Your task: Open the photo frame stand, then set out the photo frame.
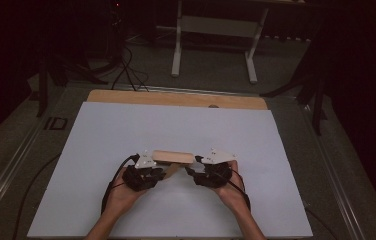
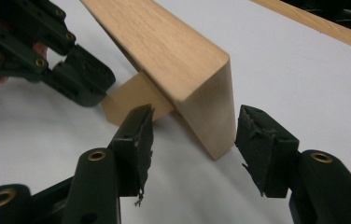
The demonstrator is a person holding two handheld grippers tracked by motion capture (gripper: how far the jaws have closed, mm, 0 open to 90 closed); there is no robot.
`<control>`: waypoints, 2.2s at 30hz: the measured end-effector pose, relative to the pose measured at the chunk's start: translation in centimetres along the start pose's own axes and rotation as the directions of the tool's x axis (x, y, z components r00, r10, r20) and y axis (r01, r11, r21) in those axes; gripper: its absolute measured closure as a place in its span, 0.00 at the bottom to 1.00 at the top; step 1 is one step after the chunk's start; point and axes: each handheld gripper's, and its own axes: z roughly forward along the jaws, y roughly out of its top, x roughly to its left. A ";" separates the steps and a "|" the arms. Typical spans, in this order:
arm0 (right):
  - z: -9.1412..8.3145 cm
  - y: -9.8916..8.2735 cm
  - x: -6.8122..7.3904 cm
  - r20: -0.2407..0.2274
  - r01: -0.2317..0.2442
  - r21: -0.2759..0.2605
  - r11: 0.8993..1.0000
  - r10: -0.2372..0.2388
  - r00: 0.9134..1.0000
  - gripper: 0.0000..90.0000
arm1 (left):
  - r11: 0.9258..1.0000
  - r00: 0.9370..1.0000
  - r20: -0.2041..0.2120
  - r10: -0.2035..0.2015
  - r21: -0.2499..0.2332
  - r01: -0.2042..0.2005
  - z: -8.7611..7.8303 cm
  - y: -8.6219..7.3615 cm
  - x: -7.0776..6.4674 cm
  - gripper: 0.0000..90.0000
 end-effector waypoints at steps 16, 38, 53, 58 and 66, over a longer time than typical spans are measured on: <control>-1.4 -0.9 -0.6 0.004 -0.035 -0.036 0.999 0.035 0.999 0.51 | 0.998 1.000 -0.019 0.000 -0.064 -0.001 -2.1 0.0 0.7 0.80; -2.2 -1.1 -2.4 0.066 -0.123 -0.102 0.987 0.130 0.989 0.60 | 0.998 0.999 -0.016 0.035 -0.048 -0.036 -1.8 0.3 0.1 0.84; -0.2 -0.4 -3.0 0.124 -0.177 -0.111 0.978 0.191 0.974 1.00 | 0.997 0.998 -0.038 0.057 -0.057 -0.059 -1.6 0.4 -0.3 0.99; 0.6 0.0 -3.0 0.117 -0.184 -0.108 0.977 0.197 0.973 1.00 | 0.997 0.998 -0.044 0.048 -0.063 -0.050 -1.5 0.5 -0.2 0.99; 1.4 0.1 -3.3 0.084 -0.217 -0.110 0.970 0.226 0.970 0.99 | 0.997 0.997 -0.059 0.044 -0.063 -0.048 -1.2 0.6 -0.3 0.99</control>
